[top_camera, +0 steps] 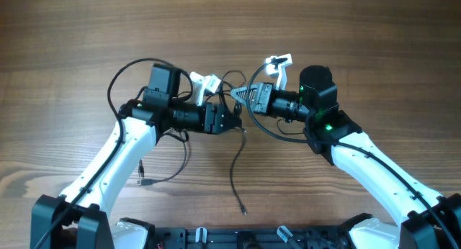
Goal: Untangle cables
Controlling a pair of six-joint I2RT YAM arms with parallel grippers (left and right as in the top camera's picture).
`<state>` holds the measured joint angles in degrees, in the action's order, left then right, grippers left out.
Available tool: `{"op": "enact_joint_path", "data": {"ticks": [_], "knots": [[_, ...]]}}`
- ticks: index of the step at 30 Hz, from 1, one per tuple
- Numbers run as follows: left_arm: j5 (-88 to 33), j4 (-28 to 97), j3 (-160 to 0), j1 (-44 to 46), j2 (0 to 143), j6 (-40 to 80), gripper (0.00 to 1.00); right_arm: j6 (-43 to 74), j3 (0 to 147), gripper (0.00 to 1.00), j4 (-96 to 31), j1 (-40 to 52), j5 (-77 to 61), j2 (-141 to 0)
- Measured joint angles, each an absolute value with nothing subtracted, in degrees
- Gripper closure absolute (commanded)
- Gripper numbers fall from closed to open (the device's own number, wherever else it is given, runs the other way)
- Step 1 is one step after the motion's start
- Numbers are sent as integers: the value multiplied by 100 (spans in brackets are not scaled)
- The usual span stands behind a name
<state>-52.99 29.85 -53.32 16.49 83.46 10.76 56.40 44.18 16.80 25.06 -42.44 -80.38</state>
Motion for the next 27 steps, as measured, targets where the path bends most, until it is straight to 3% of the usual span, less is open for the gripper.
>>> {"op": "enact_joint_path", "data": {"ticks": [2,5,9,17,18,20,21,24,27], "knots": [[-5277,2735,-5330,1743,8346,1041,65,5664,4418,95,1684,2504,-4257,-8038],[-5094,2613,-5332,1839,8346,1007,71,5677,4418,96,1680,2504,-4281,-8038],[-4882,2611,-5332,1846,8346,1007,96,5677,4418,96,1680,2504,-4313,-8038],[-3778,3041,-5332,1848,8346,1146,96,5629,4429,96,1046,2504,-4180,-8038],[-3476,3068,-5332,1848,8348,1310,90,5561,4429,96,1083,2504,-4191,-8042],[-2980,2980,-5330,1848,8348,1791,89,5448,4429,96,1227,2504,-4252,-8042],[-2987,2908,-5332,1848,8348,1857,85,5413,4429,96,1269,2504,-4259,-8042],[-3004,2923,-5332,1848,8348,1959,60,5367,4429,96,1031,2504,-4134,-8042],[-3006,2961,-5332,1848,8348,1988,56,4576,4429,90,1210,2497,-4812,-8042]]}}
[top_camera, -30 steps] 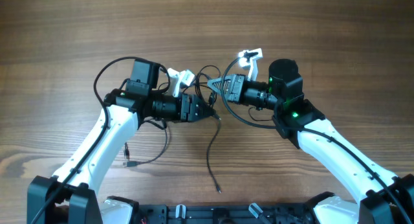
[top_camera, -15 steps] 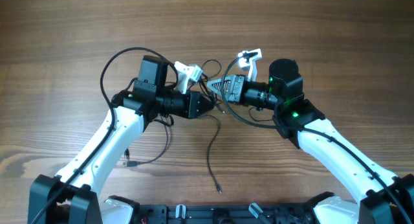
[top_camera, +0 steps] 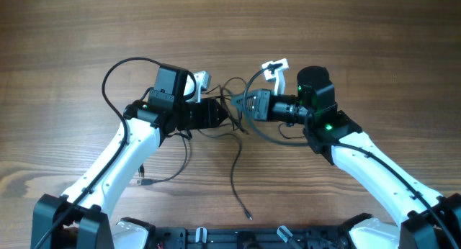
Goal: Untangle cables
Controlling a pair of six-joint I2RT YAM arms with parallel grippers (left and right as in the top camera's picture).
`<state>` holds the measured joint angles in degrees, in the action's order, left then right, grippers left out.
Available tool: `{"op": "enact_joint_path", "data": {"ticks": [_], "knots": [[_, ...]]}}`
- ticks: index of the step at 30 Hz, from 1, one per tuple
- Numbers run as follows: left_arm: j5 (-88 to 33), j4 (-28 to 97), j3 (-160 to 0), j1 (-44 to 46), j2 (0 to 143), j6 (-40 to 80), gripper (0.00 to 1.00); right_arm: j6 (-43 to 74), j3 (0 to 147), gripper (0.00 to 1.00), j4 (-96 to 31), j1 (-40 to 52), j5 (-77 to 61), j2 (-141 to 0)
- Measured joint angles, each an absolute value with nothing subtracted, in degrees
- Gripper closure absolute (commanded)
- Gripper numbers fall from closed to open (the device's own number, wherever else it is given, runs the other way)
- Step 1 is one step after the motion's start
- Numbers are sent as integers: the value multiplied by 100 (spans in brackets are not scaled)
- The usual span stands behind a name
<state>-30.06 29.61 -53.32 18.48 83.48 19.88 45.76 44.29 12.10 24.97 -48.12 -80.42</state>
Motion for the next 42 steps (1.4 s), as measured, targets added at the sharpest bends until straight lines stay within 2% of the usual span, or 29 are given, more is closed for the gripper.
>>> {"op": "enact_joint_path", "data": {"ticks": [2,4,5,8,10,11,13,16,22,26,28,30,33,37,39,42], "knots": [[-3013,2954,-5332,1848,8348,1988,54,4058,4429,90,1135,2504,-5413,-8042],[-3155,2961,-5332,1848,8348,1986,54,3819,4436,76,694,2508,-5328,-8042],[-3205,3017,-5332,1848,8348,1986,54,3758,4438,75,314,2508,-5035,-8042],[-3133,3354,-5332,1848,8348,1916,51,3721,4477,76,-1063,2508,-3870,-8038],[-2906,3566,-5332,1848,8348,1859,46,3747,4436,72,-2338,2508,-2432,-8042],[-2731,3618,-5332,1848,8348,1835,44,3824,4436,64,-2759,2508,-1695,-8044],[-2545,3614,-5332,1848,8348,1817,40,3874,4436,56,-3076,2506,-838,-8044],[-2467,3583,-5332,1848,8348,1811,38,3911,4429,52,-2661,2504,-353,-8044],[-2401,3474,-5332,1848,8348,1857,29,3653,4429,46,-766,2504,-679,-8047],[-2399,3369,-5332,1848,8374,1966,35,3621,4429,46,-808,2504,-1256,-8296],[-2270,3391,-5332,1848,8447,1990,27,3607,4429,46,-899,2504,-1352,-8538],[-1610,3461,-5332,1848,8497,2200,20,3607,4429,46,-982,2504,-1413,-8770],[-580,3516,-5332,1848,8497,2757,18,3612,4429,43,-1002,2504,-1463,-8890],[21,3496,-5332,1848,8497,3301,11,3610,4429,41,-987,2504,-1527,-8895],[252,3498,-5332,1848,8497,3548,0,3607,4429,41,-993,2504,-1542,-8901],[663,3371,-5332,1848,8497,3879,0,3610,4429,41,-1007,2504,-1590,-8965]]}}
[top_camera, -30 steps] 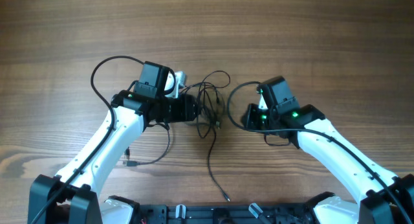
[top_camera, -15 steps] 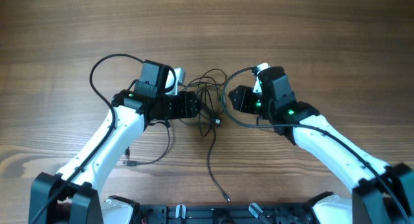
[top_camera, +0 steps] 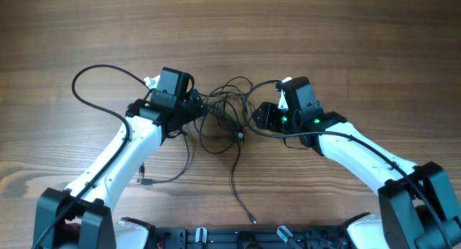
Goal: Untangle cables
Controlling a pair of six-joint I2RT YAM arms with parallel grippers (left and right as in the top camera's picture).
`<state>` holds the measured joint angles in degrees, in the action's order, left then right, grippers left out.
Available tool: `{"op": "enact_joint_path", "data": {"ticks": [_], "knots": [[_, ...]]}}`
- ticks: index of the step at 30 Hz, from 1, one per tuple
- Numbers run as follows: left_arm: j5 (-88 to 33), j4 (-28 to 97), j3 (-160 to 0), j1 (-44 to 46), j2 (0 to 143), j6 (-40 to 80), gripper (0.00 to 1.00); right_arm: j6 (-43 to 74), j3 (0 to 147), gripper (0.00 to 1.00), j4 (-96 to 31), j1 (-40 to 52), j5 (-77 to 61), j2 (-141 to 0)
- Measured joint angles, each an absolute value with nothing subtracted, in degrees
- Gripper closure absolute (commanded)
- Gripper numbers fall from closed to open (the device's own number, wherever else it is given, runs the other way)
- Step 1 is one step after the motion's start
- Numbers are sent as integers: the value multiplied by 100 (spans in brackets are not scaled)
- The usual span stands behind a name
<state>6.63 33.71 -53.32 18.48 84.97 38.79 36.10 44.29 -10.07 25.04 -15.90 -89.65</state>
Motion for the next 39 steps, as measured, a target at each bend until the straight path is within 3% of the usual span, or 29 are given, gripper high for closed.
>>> {"op": "enact_joint_path", "data": {"ticks": [11,18,21,23,24,25,26,31,35,39], "knots": [[497,2556,-5332,1837,8497,3614,0,3612,4429,38,-854,2504,-1782,-9196],[-414,2436,-5332,2058,8611,3632,0,3612,4429,38,-847,2504,-1782,-9214],[-582,2346,-5332,2324,9113,3632,5,3612,4429,38,-847,2504,-1782,-9242],[-854,2143,-5332,2493,9520,3634,18,3612,4429,37,-845,2504,-1782,-9242],[-978,2075,-5332,2582,9697,3625,40,3612,4429,37,-847,2504,-1782,-9242],[-1055,2012,-5332,2641,9800,3667,72,3612,4429,37,-845,2504,-1782,-9242],[-1114,1940,-5332,2707,9900,3656,96,3612,4429,37,-847,2504,-1782,-9242],[-1347,2001,-5332,2600,9824,3634,96,3612,4429,36,-847,2504,-1782,-9242],[-2021,2073,-5330,1841,8318,3618,96,3610,4429,36,-810,2504,-1789,-9242],[-2875,2060,-5339,1428,6493,3607,90,3546,4421,28,25,2504,-2418,-9268]]}}
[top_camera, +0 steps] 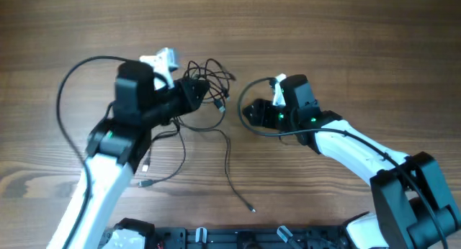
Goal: Untangle cables
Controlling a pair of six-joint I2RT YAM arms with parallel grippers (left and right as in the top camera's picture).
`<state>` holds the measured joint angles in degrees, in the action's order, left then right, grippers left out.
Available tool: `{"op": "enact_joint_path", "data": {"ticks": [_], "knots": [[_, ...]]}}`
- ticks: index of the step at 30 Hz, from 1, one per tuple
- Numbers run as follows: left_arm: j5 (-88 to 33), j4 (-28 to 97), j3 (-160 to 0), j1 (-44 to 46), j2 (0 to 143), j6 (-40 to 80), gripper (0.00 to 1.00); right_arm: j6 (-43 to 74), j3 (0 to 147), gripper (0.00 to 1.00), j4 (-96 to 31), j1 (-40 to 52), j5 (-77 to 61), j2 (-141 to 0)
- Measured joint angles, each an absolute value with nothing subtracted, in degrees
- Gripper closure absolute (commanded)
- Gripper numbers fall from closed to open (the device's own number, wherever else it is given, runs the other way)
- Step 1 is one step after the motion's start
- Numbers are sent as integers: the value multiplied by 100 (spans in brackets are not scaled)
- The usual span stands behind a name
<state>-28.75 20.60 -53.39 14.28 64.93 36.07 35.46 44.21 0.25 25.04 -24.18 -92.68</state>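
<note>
A knot of thin black cables (pixel 207 78) hangs bunched at the tip of my left gripper (pixel 193 92), which is shut on it at the table's left-centre. From the knot one strand (pixel 229 166) trails toward the front edge and ends in a small plug (pixel 253 209). Another strand runs under my left arm to a plug (pixel 146 183). My right gripper (pixel 247 114) points left, a short gap right of the knot. It is open and no cable reaches between its fingers.
The wooden table (pixel 360 40) carries nothing else. Each arm has its own black lead: a wide loop (pixel 68 87) left of my left arm and a smaller loop (pixel 253 85) around my right wrist. The arm bases stand along the front edge.
My left gripper has moved left and back, taking the cable knot with it. The knot now lies apart from my right gripper, which has barely moved. The trailing strand has shifted left.
First both grippers met at the table's centre with the cables between them, and 2.7 s ago they were much the same. By 1.3 s ago the cables were spread in loose loops between the two. Now the knot is with the left gripper alone.
</note>
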Motion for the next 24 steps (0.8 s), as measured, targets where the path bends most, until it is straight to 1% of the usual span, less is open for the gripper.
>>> {"op": "enact_joint_path", "data": {"ticks": [2,3,4,5,6,7,12,15,17,19,21,24], "knots": [[-3083,2185,-5339,1461,5929,3579,83,3522,4416,28,711,2504,-3273,-9279],[-3131,2338,-5343,1461,5784,3489,84,3524,4407,28,1179,2504,-3830,-9279],[-3114,2624,-5363,1461,5695,3282,86,3524,4407,27,1297,2506,-4058,-9279],[-3011,2912,-5374,1461,5701,3159,87,3529,4410,27,1317,2506,-4200,-9279],[-2836,3299,-5384,1466,5749,3079,92,3570,4410,27,1293,2504,-4287,-9279],[-2534,3660,-5374,1466,5979,2974,94,3579,4410,27,1295,2504,-4397,-9279],[-2340,3758,-5374,1466,6761,2873,96,3813,4410,27,1293,2504,-4324,-9279],[-2327,3758,-5374,1466,6958,2856,96,3874,4410,27,1122,2506,-4145,-9279],[-1986,3833,-5374,1466,6987,2845,96,3896,4410,27,788,2512,-3894,-9279],[-1500,4023,-5374,1466,6987,2827,96,3896,4410,29,779,2615,-3798,-9279],[-1109,4150,-5374,1466,6987,2812,96,3896,4410,31,775,2799,-3586,-9279],[-567,4397,-5371,1466,6989,2812,96,3898,4410,31,777,3194,-2963,-9279]]}}
